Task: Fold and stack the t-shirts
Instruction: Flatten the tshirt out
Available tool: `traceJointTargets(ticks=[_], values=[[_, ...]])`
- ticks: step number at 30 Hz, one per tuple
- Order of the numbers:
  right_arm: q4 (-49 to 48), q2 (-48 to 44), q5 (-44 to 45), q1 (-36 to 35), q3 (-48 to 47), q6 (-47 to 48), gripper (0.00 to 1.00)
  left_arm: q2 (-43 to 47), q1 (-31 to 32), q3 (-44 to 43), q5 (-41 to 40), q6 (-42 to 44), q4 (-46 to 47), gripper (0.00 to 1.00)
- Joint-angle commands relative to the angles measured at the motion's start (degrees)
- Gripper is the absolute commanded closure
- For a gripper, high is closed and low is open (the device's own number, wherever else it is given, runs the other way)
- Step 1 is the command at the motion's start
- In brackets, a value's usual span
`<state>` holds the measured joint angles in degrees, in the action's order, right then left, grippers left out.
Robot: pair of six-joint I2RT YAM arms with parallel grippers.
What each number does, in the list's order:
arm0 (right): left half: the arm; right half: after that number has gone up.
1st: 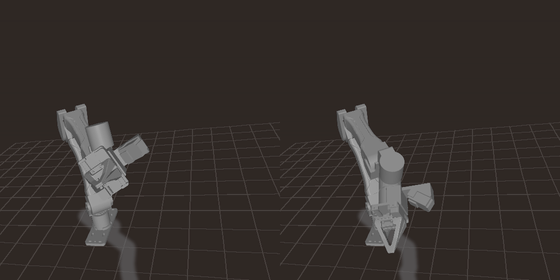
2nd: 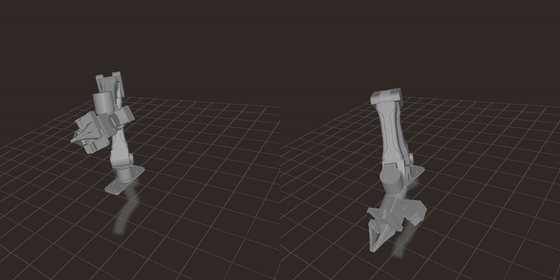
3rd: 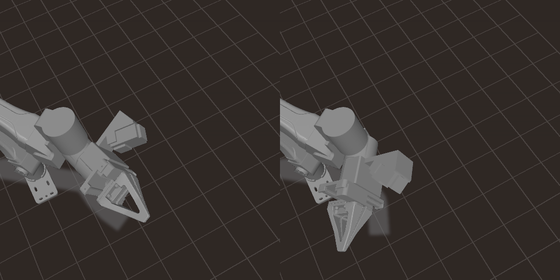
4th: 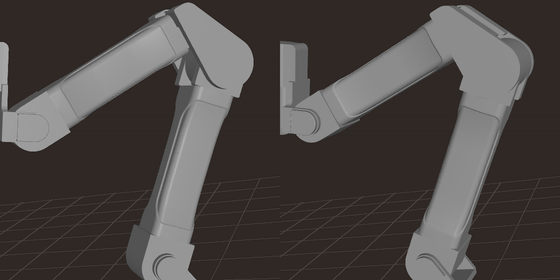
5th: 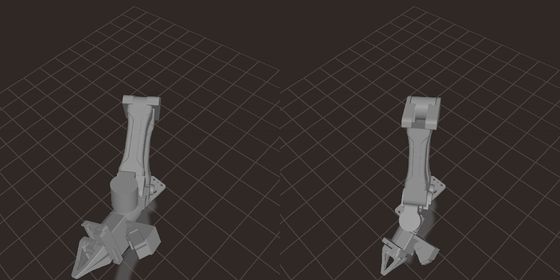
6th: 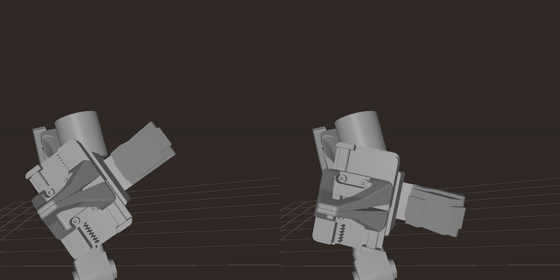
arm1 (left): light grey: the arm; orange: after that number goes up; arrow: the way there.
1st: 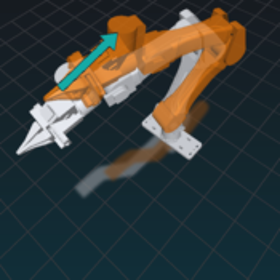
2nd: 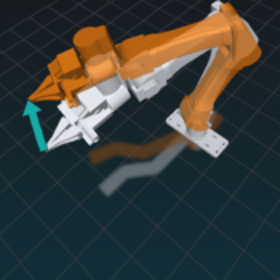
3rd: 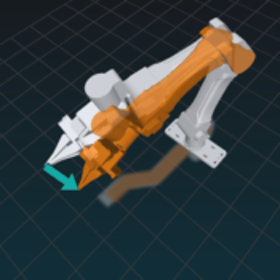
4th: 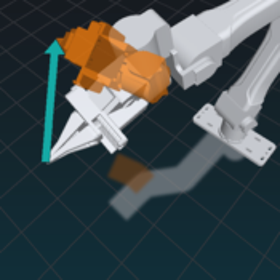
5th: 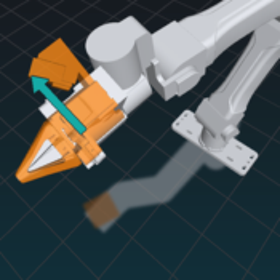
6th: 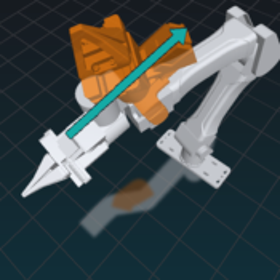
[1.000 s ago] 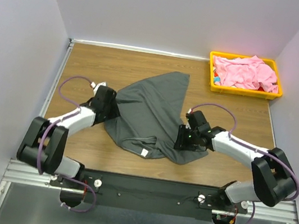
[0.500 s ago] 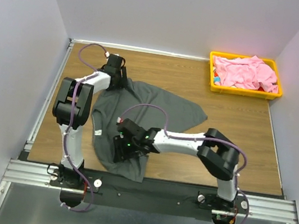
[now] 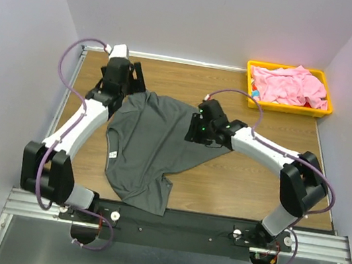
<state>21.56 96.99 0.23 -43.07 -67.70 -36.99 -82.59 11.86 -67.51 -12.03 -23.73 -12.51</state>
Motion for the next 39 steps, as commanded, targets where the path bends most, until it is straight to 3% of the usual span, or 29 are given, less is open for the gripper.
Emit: traceJointTargets(ticks=[1,4,8,14,23,30,36,39], values=[[1.99,1.18,4.78,5.26,2.05,4.38,0.49,3.3,5.01,10.88,0.25,-4.3,-4.45,0.12],[1.03,3.2,5.22,10.18,2.22,5.79,0.49,6.47,7.56,21.58,2.0,-9.39,-2.87,0.13],[-0.29,4.52,4.52,13.53,3.45,6.23,0.5,7.96,8.01,29.16,4.21,-12.3,0.03,0.14],[-1.96,3.12,4.08,17.14,8.98,5.7,0.5,4.2,8.01,30.16,3.6,-12.14,2.58,0.16],[-1.87,-6.72,4.52,18.46,23.04,0.96,0.5,-13.64,7.04,17.68,3.86,-6.69,2.58,0.16],[-2.66,-13.49,5.66,18.46,29.82,-4.66,0.5,-30.76,5.02,-5.94,2.54,2.88,-1.19,0.16],[-3.19,-13.58,3.91,18.46,26.49,-6.08,0.49,-35.8,4.93,-20.54,-0.27,5.09,-1.81,0.11],[-2.76,-15.51,3.11,18.46,24.64,-4.76,0.45,-32.57,4.93,-19.0,-0.45,4.22,-2.08,0.11]])
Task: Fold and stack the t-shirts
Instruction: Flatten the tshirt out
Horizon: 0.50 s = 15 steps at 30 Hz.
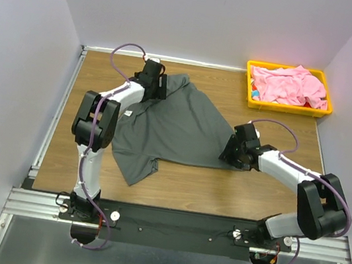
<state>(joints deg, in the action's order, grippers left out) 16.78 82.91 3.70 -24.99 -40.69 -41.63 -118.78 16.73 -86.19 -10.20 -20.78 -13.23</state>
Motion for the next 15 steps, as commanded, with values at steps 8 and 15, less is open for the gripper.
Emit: traceJointTargets(ticks=[8,15], values=[[6.78,-8.81,0.25,0.38,-3.17,6.38,0.31,30.94,0.49,23.83,-6.86,-11.36,-10.57,0.11],[6.96,-8.04,-1.86,0.38,-2.82,10.77,0.32,43.1,4.01,41.78,-4.66,-19.38,-10.85,0.17]])
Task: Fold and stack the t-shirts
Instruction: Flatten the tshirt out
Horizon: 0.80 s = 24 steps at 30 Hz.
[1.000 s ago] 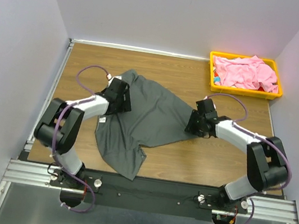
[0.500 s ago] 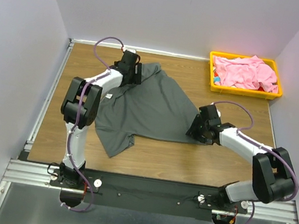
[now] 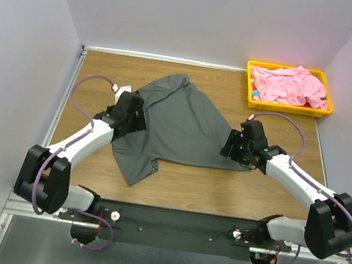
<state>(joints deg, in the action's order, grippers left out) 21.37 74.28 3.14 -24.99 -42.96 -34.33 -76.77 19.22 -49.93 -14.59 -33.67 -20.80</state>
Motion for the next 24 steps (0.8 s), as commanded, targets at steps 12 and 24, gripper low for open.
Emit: traceJointTargets(ticks=[12,24], values=[[1.49,9.56,8.11,0.47,-4.76,4.44,0.41,-7.68,0.38,6.79,-0.88,-6.5,3.04,0.41],[-3.7,19.75,14.97,1.96,-8.98,7.08,0.41,-25.79,-8.94,-9.82,1.41,4.93,5.33,0.38]])
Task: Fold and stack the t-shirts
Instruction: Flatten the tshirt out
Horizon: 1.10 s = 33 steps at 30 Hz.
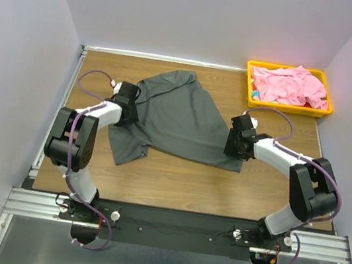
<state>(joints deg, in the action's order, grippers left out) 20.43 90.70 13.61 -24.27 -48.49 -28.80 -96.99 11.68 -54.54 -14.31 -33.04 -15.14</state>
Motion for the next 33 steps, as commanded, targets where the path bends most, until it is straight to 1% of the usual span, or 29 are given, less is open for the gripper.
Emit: traceJointTargets(ticks=[1,3,4,6,9,10,12,13,15,17,19,20,23,24,28,30,31,33], values=[[-3.63,5.52,4.67,2.03,-5.28,2.25,0.41,-7.41,-1.57,-6.61,1.3,5.08,-0.42,0.34],[-4.08,8.34,4.59,2.82,-7.57,2.95,0.41,-8.74,-1.92,-10.47,2.26,5.61,-0.77,0.31],[-4.08,9.49,4.59,3.17,-10.28,3.83,0.41,-9.18,-2.01,-11.36,2.44,6.14,-1.29,0.27],[-3.99,12.47,4.94,4.23,-12.5,4.62,0.41,-8.57,-2.02,-12.34,2.27,6.41,-1.47,0.25],[-3.38,11.79,4.59,4.58,-14.88,5.68,0.41,-5.41,-2.1,-11.82,1.83,6.58,-2.18,0.23],[-2.85,10.74,4.15,4.5,-14.79,5.51,0.41,-2.97,-2.02,-10.33,1.48,6.41,-2.79,0.2],[-2.15,8.11,1.88,4.58,-14.18,5.07,0.41,0.29,-2.1,-7.78,0.69,5.27,-3.06,0.19],[-1.19,5.48,1.17,4.5,-12.87,4.2,0.4,3.88,-2.02,-4.46,0.07,4.48,-3.49,0.18],[0.05,2.31,-1.28,4.5,-11.11,3.31,0.4,7.59,-1.93,0.98,-1.85,1.94,-4.37,0.18],[1.02,-2.17,-3.4,4.5,-7.25,2.08,0.39,12.16,-1.58,4.34,-2.22,1.31,-4.99,0.18],[1.37,-5.07,-6.56,4.58,-4.35,1.64,0.38,15.33,-0.87,8.21,-1.78,0.43,-6.39,0.18],[1.46,-7.61,-7.1,4.58,-1.81,1.29,0.37,16.12,-0.7,9.18,-1.0,0.08,-6.92,0.18],[2.16,-12.19,-8.68,4.5,1.89,0.76,0.37,19.55,-0.08,13.57,0.32,-1.76,-7.63,0.19],[2.16,-13.17,-8.86,4.5,2.52,0.67,0.37,19.56,-0.08,13.59,0.59,-2.12,-7.63,0.19],[2.25,-15.9,-8.51,4.5,4.63,0.41,0.36,20.17,0.09,15.17,1.3,-3.09,-8.24,0.28],[2.25,-15.99,-8.33,4.5,4.72,0.23,0.36,19.91,0.45,15.34,0.86,-3.26,-8.59,0.3],[2.25,-15.99,-8.33,4.5,4.63,0.15,0.37,19.48,0.53,15.43,0.77,-3.26,-9.12,0.33],[2.34,-16.08,-8.42,4.58,4.63,0.14,0.36,19.12,1.06,15.52,0.95,-3.26,-9.56,0.35]])
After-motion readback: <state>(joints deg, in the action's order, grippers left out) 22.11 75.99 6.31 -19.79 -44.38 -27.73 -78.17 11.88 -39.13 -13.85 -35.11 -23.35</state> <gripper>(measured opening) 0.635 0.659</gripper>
